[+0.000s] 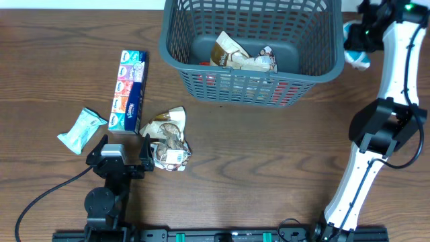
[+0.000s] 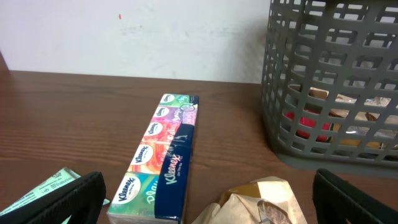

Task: Pack container
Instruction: 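Grasp the teal-and-white snack bag with the right gripper and lift, then carry the teal snack bag into the basket and release it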

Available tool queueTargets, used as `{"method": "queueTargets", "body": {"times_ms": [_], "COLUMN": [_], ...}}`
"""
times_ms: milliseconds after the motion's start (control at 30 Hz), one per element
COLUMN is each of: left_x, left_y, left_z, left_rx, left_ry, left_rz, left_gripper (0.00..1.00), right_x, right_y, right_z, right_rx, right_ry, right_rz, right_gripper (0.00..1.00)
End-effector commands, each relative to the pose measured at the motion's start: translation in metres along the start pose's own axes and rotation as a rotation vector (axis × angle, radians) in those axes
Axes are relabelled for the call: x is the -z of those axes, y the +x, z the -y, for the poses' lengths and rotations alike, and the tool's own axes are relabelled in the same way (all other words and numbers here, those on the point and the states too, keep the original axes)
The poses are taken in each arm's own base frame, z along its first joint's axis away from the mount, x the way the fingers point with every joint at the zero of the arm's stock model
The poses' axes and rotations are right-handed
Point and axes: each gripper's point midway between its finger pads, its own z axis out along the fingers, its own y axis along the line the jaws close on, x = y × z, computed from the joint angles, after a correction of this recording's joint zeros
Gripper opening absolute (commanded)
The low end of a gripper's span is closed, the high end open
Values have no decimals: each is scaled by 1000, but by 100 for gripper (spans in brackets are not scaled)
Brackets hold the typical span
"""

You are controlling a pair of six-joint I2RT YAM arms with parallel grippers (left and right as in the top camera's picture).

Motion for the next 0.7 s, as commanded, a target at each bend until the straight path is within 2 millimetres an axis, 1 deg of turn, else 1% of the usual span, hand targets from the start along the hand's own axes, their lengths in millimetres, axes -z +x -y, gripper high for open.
{"method": "queueTargets", "body": {"times_ms": [0,33,67,100,167,267,333,500,567,667], "left_x": [0,0,0,0,0,0,0,0,0,0], "left_y": [16,16,16,16,16,16,16,16,16,16], "left_z": [6,6,6,6,6,6,6,6,6,6], "left_rx": [7,7,7,7,7,7,7,7,7,7], "left_ry": [38,38,38,38,38,38,38,38,38,38], "left_rz": [-54,-54,-54,-54,-54,-54,-54,-54,-54,-54], "left_gripper": [99,99,99,99,99,99,99,99,99,99], "right_x": [52,59,72,80,104,142,165,222,247,275], "right_y": [-30,-32,-37,-39,-48,-58,-60,-67,-68,-67], "right_z": [2,4,6,7,2,-16,-29,-48,-61,-74], "right_rx": [-61,-73,-78,-76,-48,64,124,181,223,254], "right_ry": [20,37,54,58,60,49,59,124,132,145], "right_rz": [139,155,181,199,255,338,381,499,553,612], "right_gripper": [1,1,1,1,1,1,1,1,1,1]}}
